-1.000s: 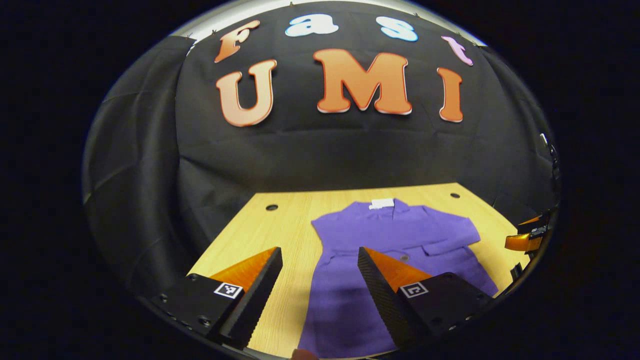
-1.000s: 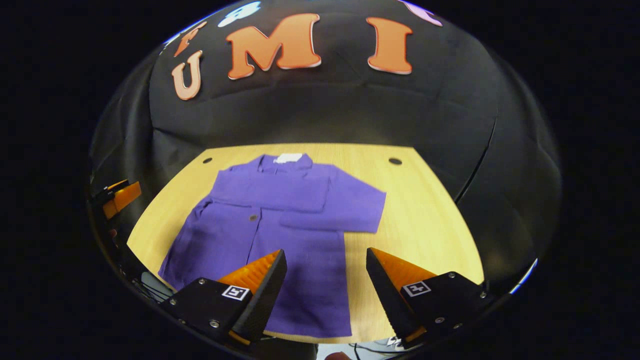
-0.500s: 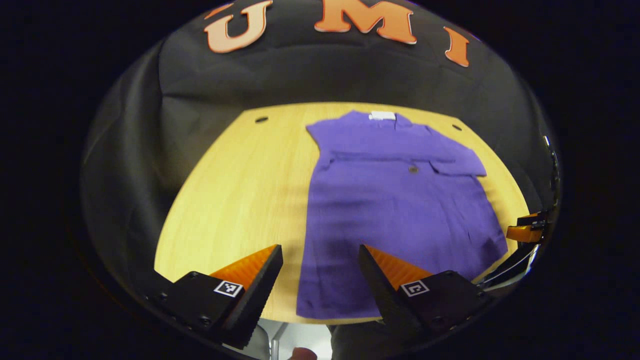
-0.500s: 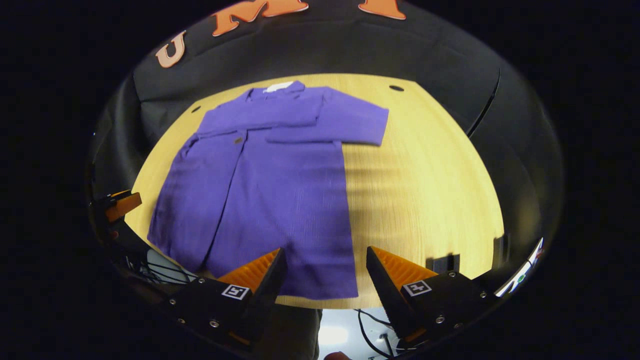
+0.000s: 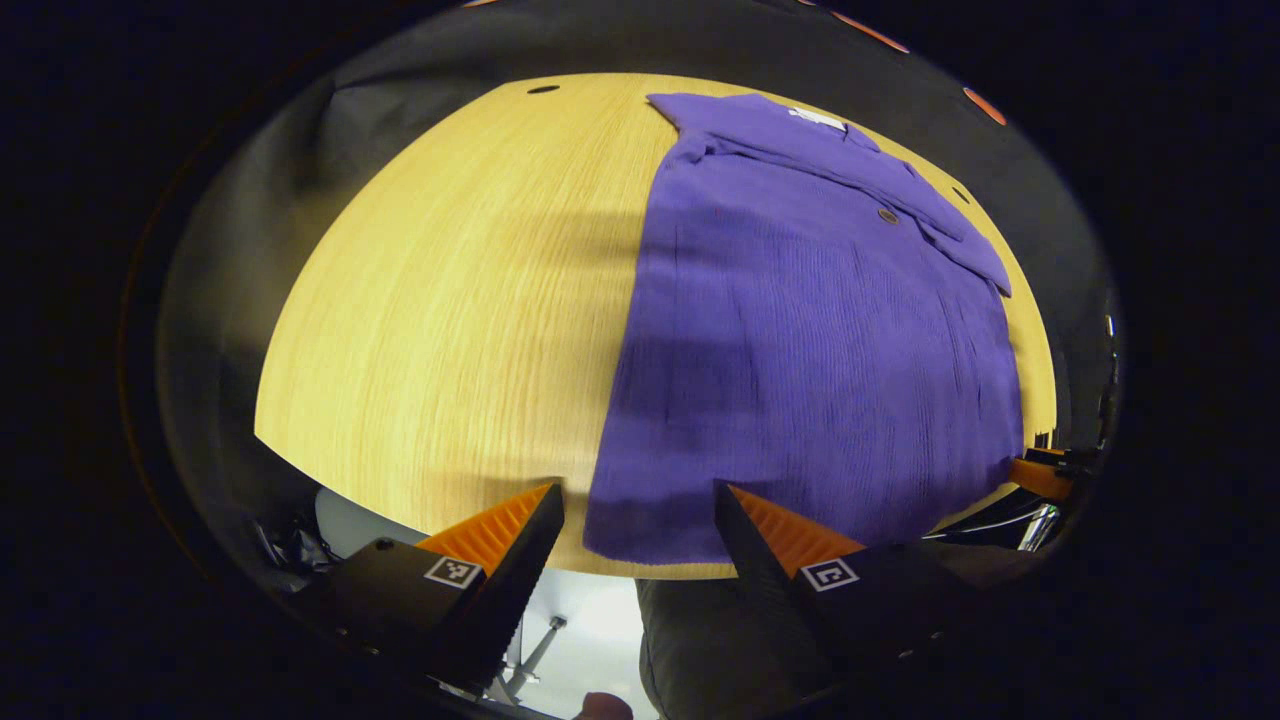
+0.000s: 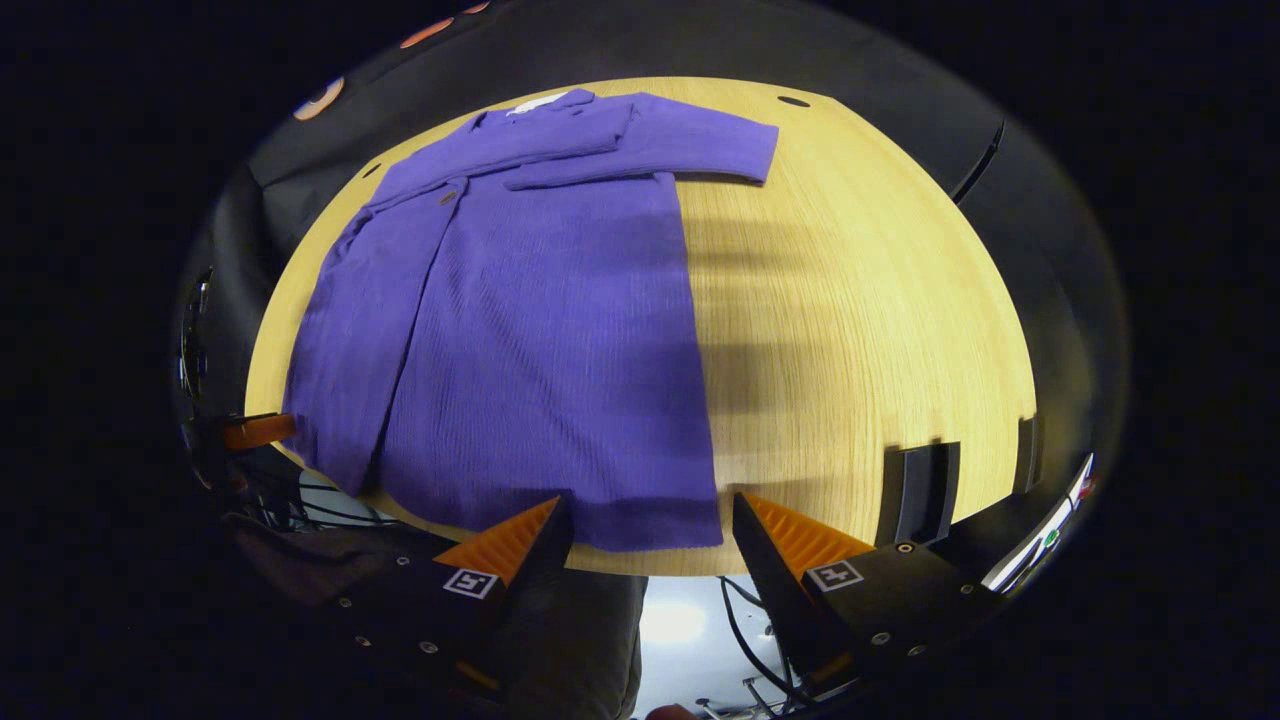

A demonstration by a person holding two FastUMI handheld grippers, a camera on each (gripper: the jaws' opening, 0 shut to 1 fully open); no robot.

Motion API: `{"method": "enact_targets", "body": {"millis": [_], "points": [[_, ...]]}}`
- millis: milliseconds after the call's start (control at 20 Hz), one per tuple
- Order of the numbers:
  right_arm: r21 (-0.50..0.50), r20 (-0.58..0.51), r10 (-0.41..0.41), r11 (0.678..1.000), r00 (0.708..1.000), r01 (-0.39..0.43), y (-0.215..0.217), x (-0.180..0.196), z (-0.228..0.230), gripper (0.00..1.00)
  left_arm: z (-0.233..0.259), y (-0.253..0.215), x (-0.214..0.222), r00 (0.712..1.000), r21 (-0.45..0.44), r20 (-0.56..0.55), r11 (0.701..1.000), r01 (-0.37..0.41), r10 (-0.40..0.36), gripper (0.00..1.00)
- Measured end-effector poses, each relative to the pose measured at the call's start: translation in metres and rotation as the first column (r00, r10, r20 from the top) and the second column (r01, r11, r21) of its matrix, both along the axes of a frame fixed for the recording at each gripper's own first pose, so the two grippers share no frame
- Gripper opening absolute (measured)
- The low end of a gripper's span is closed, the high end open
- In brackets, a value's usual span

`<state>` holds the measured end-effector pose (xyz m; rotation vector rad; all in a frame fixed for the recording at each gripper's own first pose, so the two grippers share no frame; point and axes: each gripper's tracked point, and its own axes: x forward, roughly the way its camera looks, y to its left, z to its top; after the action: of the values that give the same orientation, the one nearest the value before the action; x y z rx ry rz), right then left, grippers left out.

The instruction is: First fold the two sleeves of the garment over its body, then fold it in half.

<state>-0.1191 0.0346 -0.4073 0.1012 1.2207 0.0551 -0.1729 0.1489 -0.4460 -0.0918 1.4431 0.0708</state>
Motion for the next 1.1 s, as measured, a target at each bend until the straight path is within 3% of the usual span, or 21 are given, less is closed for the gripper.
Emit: {"method": "enact_targets", "body": {"millis": [150,450,500,600,650,750,800,850,900,1000,1100], "points": [[-0.027,-0.02,0.008,1.0,1.0,-0.009,-0.005,-0.002,-0.006,0.96,0.005,0.0,-0.014,0.998,0.013,-0.055,0.999,0.04,-0.04,0.98],[-0.049,-0.089,0.039,0.998,0.995,-0.043,0.002,-0.013,-0.011,0.95,-0.003,-0.003,-0.008,0.99,0.005,-0.133,0.999,0.04,-0.039,0.97],[-0.043,-0.092,0.038,0.998,0.995,-0.042,0.006,-0.013,-0.011,0.8,-0.004,-0.004,-0.005,0.988,0.0,-0.15,0.999,0.033,-0.033,0.96],[-0.027,-0.1,0.033,0.999,0.994,-0.036,0.014,-0.011,-0.009,0.63,-0.009,-0.012,0.002,0.982,-0.015,-0.186,1.0,0.019,-0.022,0.77],[-0.017,-0.104,0.026,0.999,0.994,-0.028,0.016,-0.01,-0.009,0.56,-0.012,-0.022,0.007,0.98,-0.036,-0.199,0.999,0.016,-0.023,0.57],[0.027,-0.112,-0.016,0.999,0.994,0.019,0.02,-0.005,-0.009,0.17,-0.017,-0.034,0.013,0.976,-0.042,-0.217,0.999,0.028,-0.037,0.17],[0.048,-0.118,-0.036,0.998,0.992,0.042,0.02,-0.002,-0.008,0.18,-0.017,-0.034,0.02,0.974,-0.05,-0.215,0.997,0.059,-0.068,0.16],[0.073,-0.121,-0.068,0.994,0.99,0.077,0.021,0.001,-0.007,0.1,-0.02,-0.035,0.027,0.973,-0.056,-0.219,0.997,0.055,-0.066,0.16],[0.124,-0.138,-0.106,0.984,0.985,0.124,0.025,0.001,-0.004,0.08,-0.016,-0.033,0.02,0.973,-0.067,-0.221,0.996,0.053,-0.066,0.11],[0.24,-0.14,-0.195,0.944,0.971,0.225,0.033,0.013,0.013,0.06,-0.007,-0.03,0.018,0.975,-0.09,-0.212,0.995,0.049,-0.067,0.08],[0.275,-0.105,-0.243,0.925,0.964,0.263,0.024,0.026,0.032,0.06,0.005,-0.026,0.019,0.98,-0.104,-0.186,0.993,0.049,-0.068,0.08]]}}
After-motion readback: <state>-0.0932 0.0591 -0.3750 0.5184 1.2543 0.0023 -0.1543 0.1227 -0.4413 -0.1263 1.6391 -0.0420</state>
